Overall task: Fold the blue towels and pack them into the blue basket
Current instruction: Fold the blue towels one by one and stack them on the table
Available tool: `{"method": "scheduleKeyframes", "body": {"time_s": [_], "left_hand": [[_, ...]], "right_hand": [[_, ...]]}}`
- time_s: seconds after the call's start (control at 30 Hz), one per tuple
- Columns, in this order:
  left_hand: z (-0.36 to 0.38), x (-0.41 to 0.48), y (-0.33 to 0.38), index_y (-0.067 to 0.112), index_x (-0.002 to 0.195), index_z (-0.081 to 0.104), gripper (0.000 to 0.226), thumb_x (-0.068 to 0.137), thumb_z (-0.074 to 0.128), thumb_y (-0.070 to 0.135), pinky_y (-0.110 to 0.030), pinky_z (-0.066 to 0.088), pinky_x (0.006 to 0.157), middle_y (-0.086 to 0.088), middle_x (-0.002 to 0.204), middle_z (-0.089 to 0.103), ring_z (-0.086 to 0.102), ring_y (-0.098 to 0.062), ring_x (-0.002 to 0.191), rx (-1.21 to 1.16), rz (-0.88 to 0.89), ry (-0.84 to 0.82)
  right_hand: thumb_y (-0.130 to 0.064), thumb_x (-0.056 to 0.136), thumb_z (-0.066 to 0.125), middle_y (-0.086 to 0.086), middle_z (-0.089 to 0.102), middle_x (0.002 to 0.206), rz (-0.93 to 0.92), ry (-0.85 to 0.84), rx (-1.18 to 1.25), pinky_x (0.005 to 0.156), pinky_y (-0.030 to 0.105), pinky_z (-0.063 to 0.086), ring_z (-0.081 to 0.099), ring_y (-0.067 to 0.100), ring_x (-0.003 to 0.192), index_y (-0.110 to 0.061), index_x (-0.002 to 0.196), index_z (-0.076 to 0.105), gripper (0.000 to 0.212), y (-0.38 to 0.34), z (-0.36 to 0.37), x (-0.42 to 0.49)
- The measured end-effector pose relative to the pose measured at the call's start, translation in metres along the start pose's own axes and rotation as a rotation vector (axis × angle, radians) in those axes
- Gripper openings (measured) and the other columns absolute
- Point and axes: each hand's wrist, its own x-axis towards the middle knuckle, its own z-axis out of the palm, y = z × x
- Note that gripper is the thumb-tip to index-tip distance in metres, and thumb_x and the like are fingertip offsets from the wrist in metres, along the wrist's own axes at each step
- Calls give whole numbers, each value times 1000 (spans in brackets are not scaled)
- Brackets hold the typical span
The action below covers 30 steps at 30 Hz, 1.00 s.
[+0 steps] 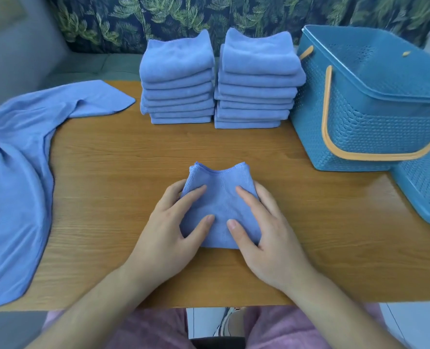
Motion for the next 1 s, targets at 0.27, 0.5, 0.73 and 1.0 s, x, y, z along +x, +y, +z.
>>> {"method": "scheduleKeyframes", "body": {"time_s": [0.27,0.5,0.73,1.0], "left_hand": [[-24,3,12,29,138,55,52,89,71,17,-3,29,103,22,144,41,37,2,138,-207,-19,86],[-91,81,42,34,133,58,46,91,71,20,2,33,93,24,134,46,44,13,124,-239,-2,215],[-153,228,40,28,137,57,49,90,69,22,-26,41,104,12,133,51,51,-7,120,-164,-109,264],[-138,304,-14,14,138,58,52,90,72,27,-27,42,101,-4,140,55,53,-17,121,-170,-279,148]], "right_hand": [[-19,96,67,-25,23,157,48,20,225,114,7,18,20,-10,146,-29,147,47,56,-18,-9,8],[-23,96,66,-26,24,152,-117,61,195,104,-4,9,11,-27,136,-27,146,45,54,-66,-47,109],[-29,98,61,2,32,156,-99,-43,-91,100,16,26,36,18,141,-13,150,40,58,-106,-75,277],[-33,100,47,15,51,122,46,-317,-566,71,33,41,52,32,104,-4,125,55,38,-90,-53,356]]}}
